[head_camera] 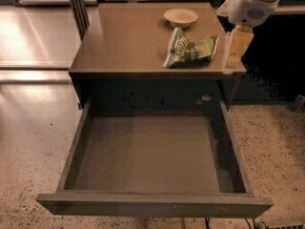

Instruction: Place green jalapeno chip bag into top drawer

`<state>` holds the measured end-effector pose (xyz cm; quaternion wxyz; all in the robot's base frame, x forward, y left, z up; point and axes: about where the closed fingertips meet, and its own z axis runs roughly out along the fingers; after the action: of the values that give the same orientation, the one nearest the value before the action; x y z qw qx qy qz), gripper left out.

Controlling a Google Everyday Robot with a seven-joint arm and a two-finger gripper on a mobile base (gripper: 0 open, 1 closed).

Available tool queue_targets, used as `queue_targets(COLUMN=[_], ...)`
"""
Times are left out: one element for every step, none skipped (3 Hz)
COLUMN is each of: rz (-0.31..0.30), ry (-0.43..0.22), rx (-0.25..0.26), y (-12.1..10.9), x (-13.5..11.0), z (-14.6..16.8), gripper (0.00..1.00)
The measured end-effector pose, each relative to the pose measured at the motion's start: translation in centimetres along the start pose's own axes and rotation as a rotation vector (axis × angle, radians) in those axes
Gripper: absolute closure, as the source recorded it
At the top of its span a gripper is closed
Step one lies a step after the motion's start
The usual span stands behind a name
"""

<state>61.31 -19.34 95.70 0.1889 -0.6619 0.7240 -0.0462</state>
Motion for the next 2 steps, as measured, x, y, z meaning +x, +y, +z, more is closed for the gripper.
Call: queue_targets(rz=[-0.040,-0.073], ry=[-0.016,-0.046], rx=[-0.014,-0.042], y=[-2.3,-3.2], x=[-1.6,-3.0], z=[2.9,5.4], gripper=[0.00,0.00])
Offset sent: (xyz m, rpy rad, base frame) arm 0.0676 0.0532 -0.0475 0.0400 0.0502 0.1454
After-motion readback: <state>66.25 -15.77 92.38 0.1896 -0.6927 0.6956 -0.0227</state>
